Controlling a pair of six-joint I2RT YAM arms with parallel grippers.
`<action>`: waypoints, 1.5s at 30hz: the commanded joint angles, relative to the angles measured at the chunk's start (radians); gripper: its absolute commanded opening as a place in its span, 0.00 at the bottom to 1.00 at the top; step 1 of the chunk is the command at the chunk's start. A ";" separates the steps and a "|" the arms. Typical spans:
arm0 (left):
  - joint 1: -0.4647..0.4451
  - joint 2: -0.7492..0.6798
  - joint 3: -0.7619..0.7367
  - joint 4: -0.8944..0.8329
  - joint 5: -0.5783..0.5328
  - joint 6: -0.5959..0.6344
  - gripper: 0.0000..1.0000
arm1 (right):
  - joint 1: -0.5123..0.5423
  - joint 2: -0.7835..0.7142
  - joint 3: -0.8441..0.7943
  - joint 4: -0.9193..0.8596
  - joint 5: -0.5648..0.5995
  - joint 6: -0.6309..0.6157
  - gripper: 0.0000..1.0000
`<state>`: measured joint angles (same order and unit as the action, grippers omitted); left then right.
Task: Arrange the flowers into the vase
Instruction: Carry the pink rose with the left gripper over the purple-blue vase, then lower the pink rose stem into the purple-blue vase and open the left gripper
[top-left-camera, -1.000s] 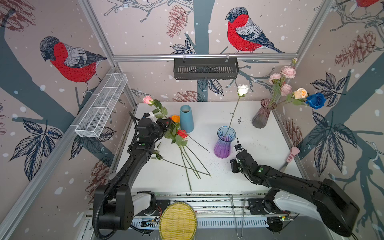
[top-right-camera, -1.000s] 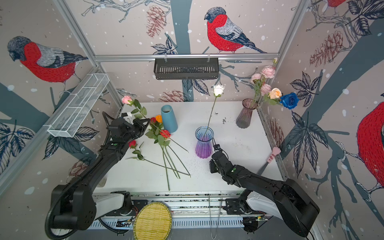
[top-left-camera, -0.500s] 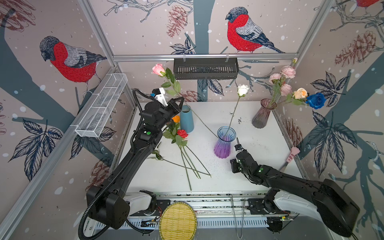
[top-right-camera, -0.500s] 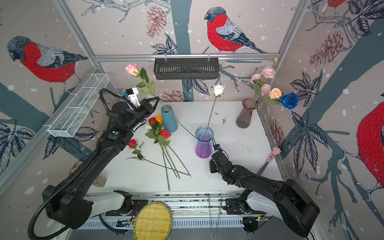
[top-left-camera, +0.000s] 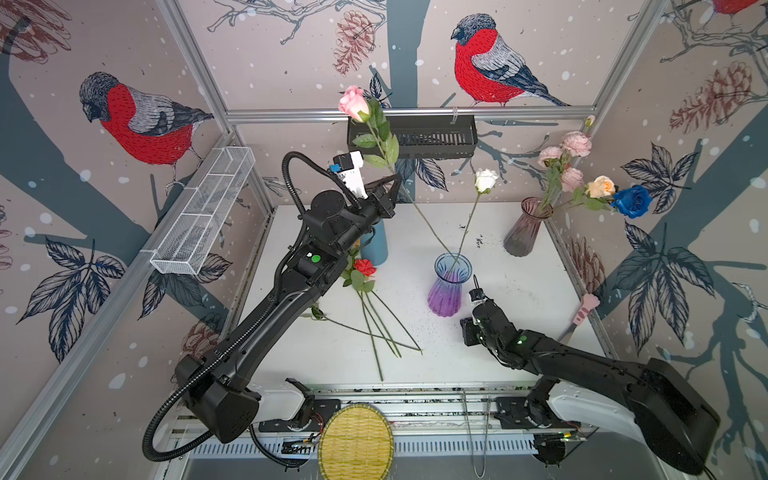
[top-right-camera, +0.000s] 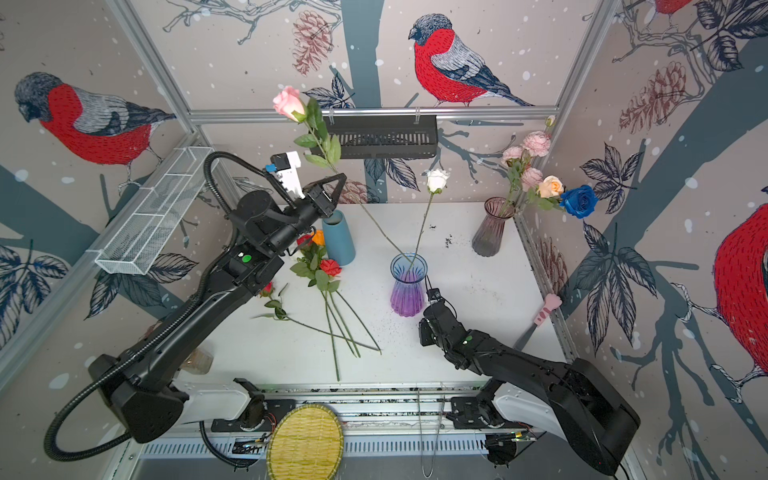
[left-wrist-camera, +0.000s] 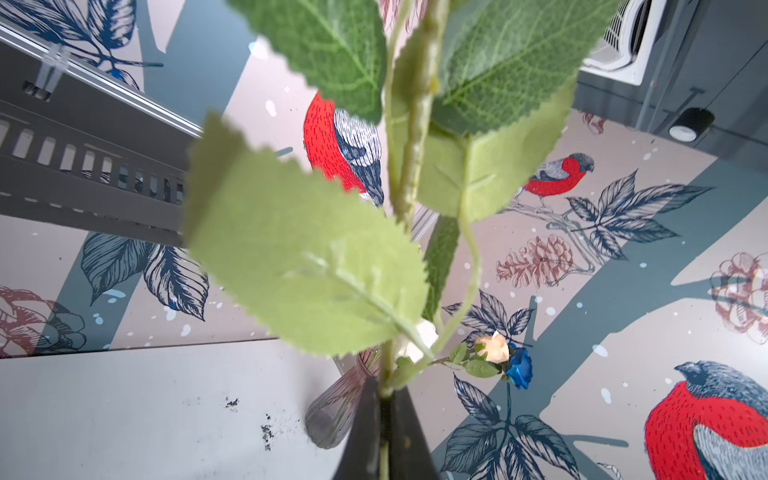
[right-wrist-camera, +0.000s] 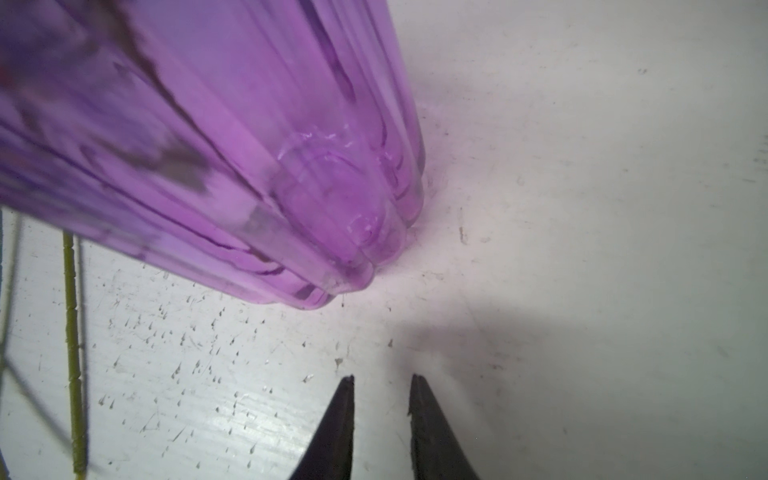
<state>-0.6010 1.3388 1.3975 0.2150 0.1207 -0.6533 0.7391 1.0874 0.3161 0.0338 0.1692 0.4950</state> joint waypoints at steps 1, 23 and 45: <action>-0.019 0.027 0.008 -0.020 -0.039 0.063 0.00 | 0.002 -0.002 0.002 0.000 0.013 -0.004 0.26; -0.137 0.149 0.004 -0.041 -0.080 0.126 0.00 | 0.002 -0.010 0.000 0.000 0.014 -0.003 0.26; -0.169 0.303 0.148 -0.230 -0.007 0.155 0.28 | 0.002 -0.012 -0.002 0.000 0.014 -0.003 0.26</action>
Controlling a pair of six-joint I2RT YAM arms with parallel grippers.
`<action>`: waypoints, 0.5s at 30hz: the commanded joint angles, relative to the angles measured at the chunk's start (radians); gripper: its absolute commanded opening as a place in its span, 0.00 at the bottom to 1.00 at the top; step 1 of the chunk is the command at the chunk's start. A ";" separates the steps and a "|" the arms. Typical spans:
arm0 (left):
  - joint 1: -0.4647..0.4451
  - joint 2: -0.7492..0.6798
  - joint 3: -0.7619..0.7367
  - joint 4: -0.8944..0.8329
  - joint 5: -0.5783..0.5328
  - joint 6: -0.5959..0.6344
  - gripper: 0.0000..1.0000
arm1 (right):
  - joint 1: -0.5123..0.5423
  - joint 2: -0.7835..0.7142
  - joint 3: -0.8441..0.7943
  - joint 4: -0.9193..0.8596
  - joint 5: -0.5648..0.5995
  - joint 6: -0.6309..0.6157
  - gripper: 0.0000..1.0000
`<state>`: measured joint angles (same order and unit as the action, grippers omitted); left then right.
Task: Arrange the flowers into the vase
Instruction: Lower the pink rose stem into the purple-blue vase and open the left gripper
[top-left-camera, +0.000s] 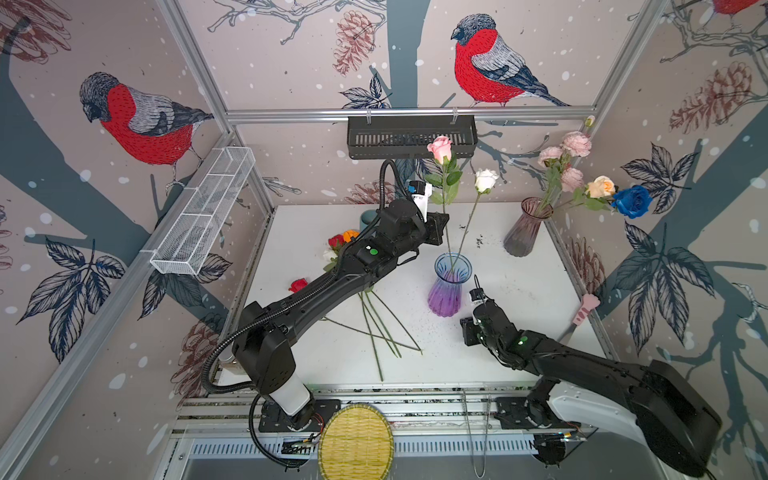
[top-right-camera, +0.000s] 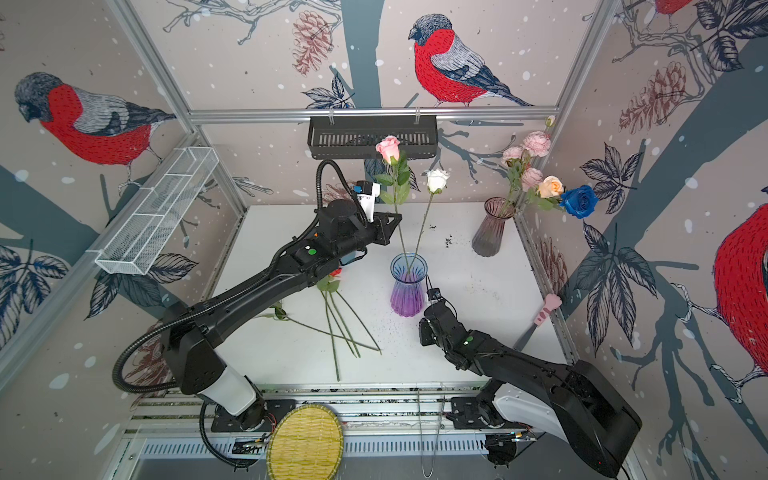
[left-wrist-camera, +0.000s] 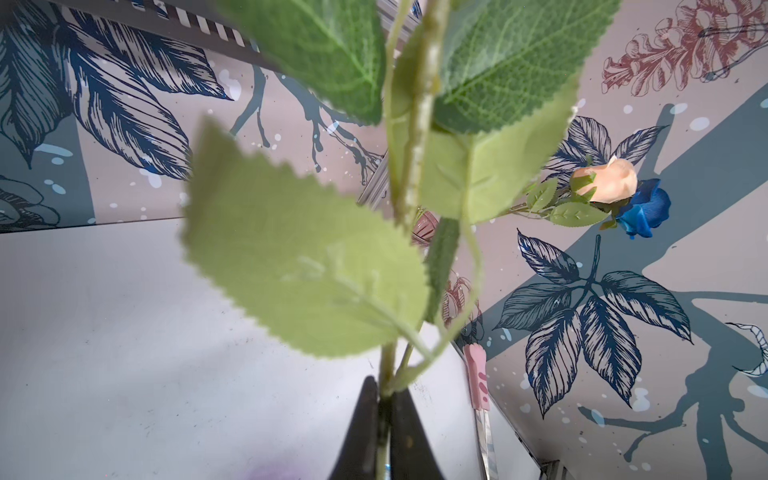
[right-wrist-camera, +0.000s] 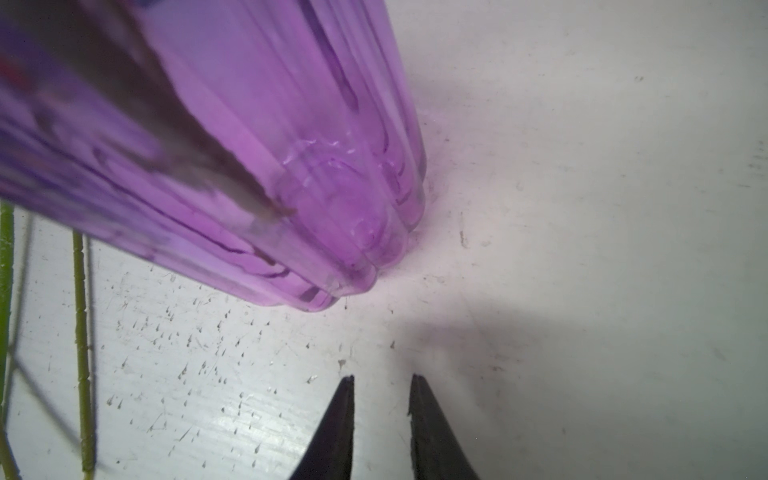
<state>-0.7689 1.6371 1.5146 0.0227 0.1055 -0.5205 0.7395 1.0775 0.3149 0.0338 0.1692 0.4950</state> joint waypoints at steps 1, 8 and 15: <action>-0.001 0.003 0.039 -0.054 0.001 0.028 0.32 | 0.001 -0.003 0.000 0.000 0.013 -0.003 0.26; 0.005 -0.055 0.006 -0.076 -0.042 0.071 0.35 | 0.001 -0.003 0.000 0.000 0.013 -0.004 0.26; 0.079 -0.183 -0.165 -0.049 -0.031 0.020 0.33 | 0.002 -0.008 -0.002 0.002 0.012 -0.004 0.26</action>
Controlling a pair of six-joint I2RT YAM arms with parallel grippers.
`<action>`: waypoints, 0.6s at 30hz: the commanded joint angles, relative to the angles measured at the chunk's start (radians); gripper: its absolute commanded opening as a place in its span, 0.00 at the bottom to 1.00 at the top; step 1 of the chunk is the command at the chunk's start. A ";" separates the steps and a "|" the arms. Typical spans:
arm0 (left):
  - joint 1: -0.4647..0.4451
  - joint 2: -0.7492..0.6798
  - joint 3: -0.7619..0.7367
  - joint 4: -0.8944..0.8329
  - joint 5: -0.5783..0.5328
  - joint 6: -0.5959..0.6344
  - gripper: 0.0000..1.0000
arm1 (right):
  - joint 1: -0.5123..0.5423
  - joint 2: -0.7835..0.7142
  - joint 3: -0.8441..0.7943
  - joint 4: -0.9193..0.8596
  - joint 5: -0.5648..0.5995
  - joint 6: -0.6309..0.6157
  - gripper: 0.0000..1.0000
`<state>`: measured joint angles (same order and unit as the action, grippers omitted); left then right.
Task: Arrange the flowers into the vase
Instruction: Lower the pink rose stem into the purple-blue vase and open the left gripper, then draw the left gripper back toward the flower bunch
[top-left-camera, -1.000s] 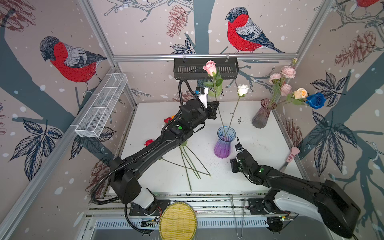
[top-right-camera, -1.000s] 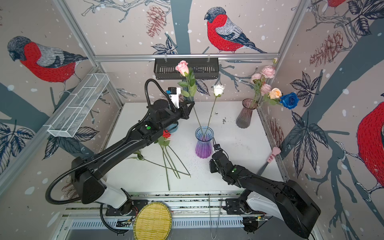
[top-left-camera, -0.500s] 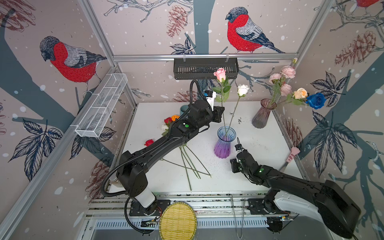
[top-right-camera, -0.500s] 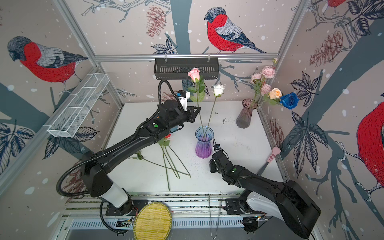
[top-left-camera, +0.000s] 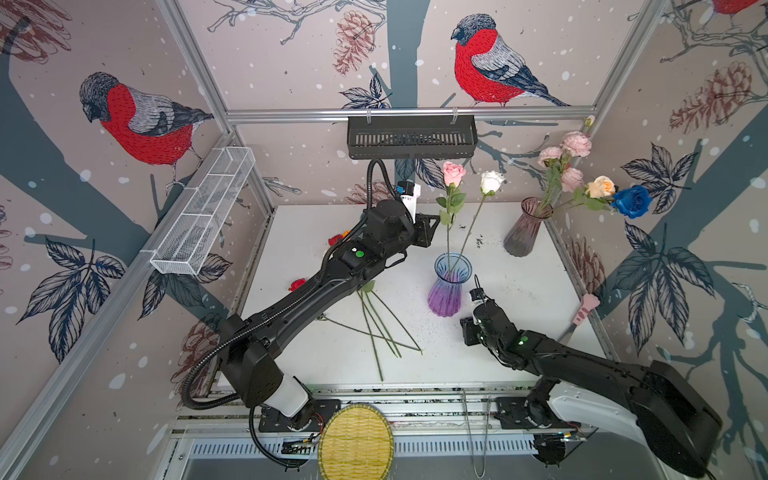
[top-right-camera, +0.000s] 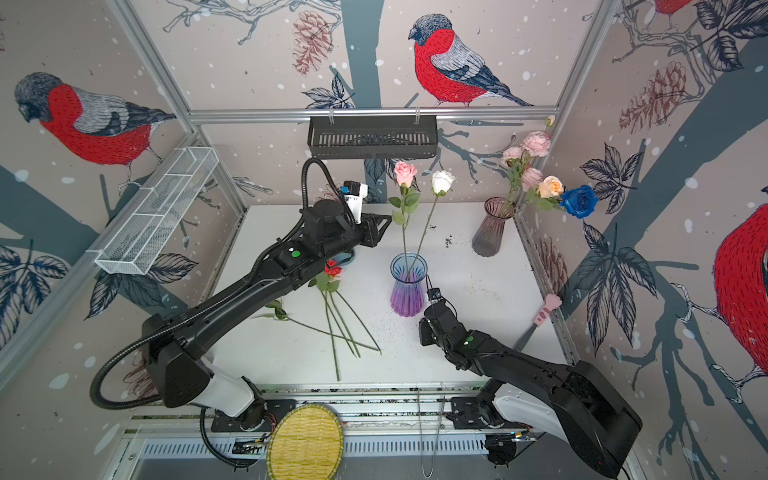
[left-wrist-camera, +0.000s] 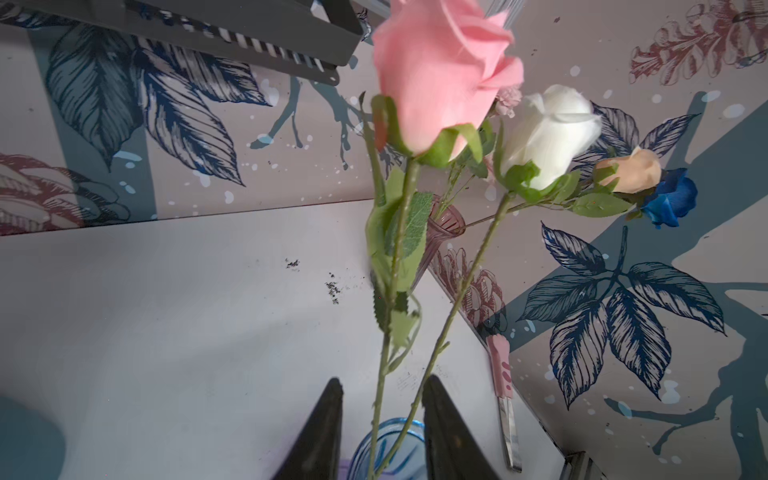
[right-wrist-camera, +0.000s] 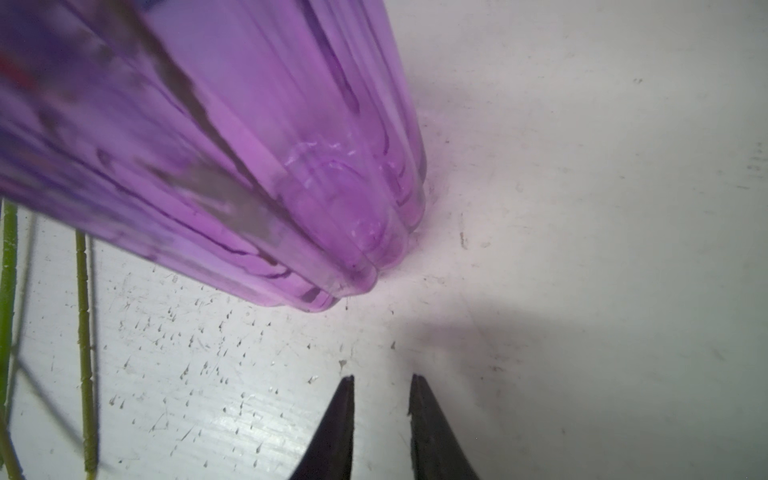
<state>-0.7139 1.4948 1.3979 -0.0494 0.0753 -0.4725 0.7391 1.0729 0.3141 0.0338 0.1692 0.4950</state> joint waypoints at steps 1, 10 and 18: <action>0.044 -0.063 -0.082 0.033 0.005 -0.045 0.33 | 0.002 -0.004 -0.001 0.002 0.012 -0.004 0.26; 0.180 -0.191 -0.303 0.063 0.039 -0.163 0.31 | 0.003 -0.005 -0.002 0.002 0.009 -0.006 0.26; 0.249 -0.257 -0.435 0.059 0.069 -0.198 0.30 | 0.002 -0.004 -0.003 0.003 0.002 -0.009 0.26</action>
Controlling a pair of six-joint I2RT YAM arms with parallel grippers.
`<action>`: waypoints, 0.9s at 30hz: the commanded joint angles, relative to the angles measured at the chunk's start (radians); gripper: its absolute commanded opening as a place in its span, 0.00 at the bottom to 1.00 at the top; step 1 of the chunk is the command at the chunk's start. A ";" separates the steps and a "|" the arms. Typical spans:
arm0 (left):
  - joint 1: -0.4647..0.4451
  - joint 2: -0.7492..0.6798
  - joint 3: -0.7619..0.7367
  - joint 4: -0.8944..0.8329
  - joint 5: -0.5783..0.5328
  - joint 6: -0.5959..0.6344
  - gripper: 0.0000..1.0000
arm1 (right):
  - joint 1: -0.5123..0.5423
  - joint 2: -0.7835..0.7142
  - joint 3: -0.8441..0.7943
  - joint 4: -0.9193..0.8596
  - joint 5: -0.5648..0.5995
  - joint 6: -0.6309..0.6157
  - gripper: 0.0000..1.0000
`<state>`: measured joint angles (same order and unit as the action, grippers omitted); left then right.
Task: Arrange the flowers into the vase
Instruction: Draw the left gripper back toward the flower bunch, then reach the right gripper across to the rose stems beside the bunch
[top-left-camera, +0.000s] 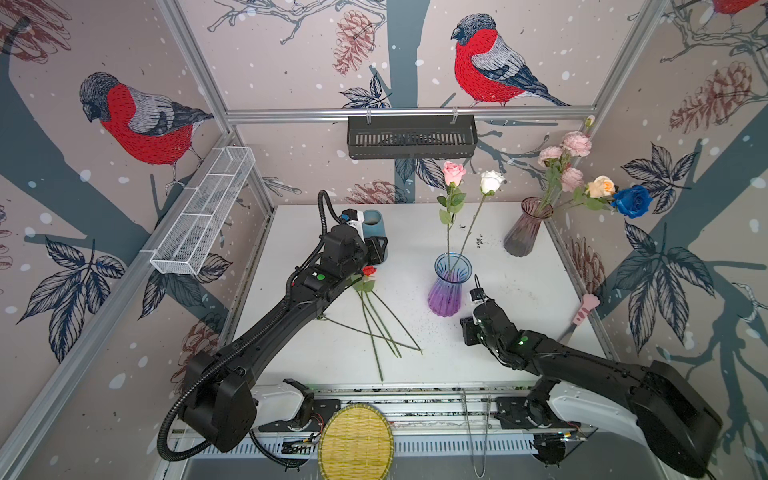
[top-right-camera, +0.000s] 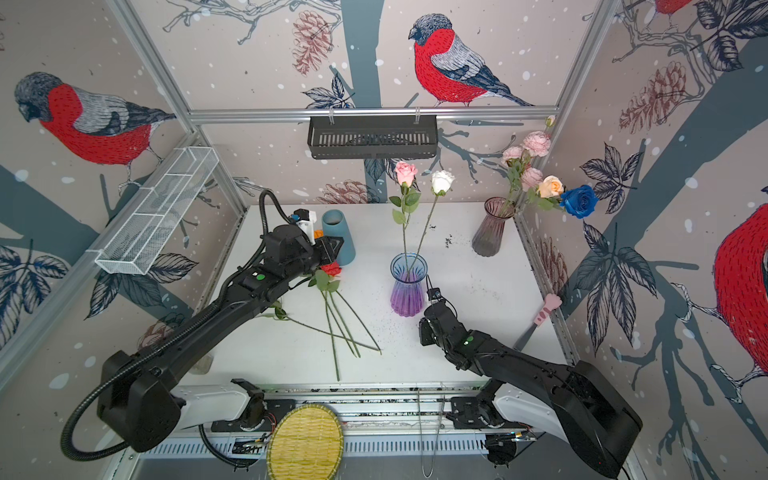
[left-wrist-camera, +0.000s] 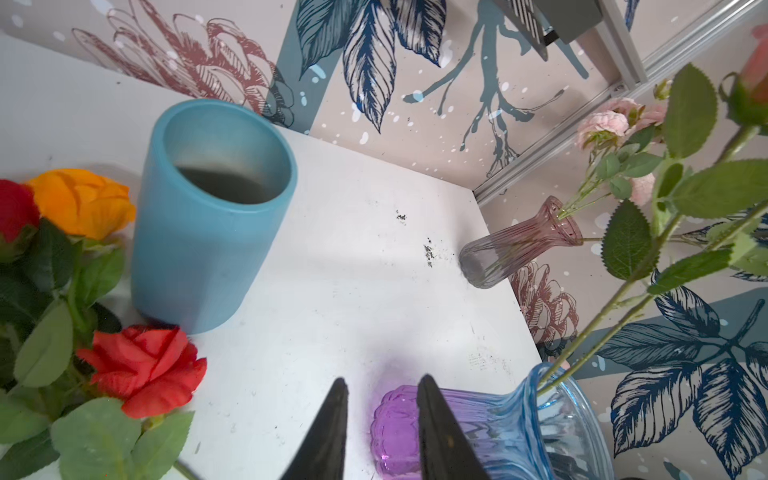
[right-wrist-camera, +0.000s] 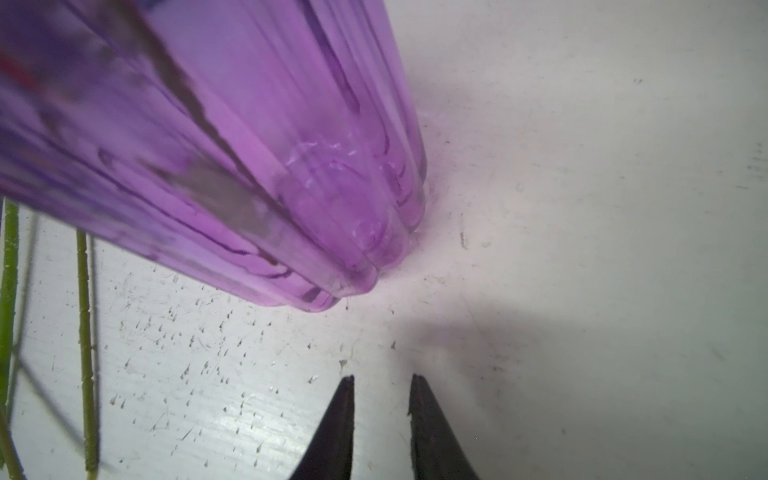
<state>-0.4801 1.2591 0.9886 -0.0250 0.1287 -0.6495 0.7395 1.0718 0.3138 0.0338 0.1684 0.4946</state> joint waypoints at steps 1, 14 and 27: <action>0.023 -0.028 -0.036 0.030 0.023 -0.020 0.30 | 0.003 -0.005 -0.002 0.005 -0.003 -0.009 0.26; 0.120 -0.354 -0.190 -0.105 -0.003 0.083 0.34 | 0.113 -0.145 -0.026 -0.044 -0.113 0.000 0.26; 0.121 -0.458 -0.119 -0.458 -0.016 0.344 0.49 | 0.549 0.291 0.320 -0.102 -0.040 -0.012 0.28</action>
<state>-0.3611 0.8070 0.8619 -0.3656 0.1051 -0.4053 1.2671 1.2610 0.5514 -0.0521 0.1555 0.5373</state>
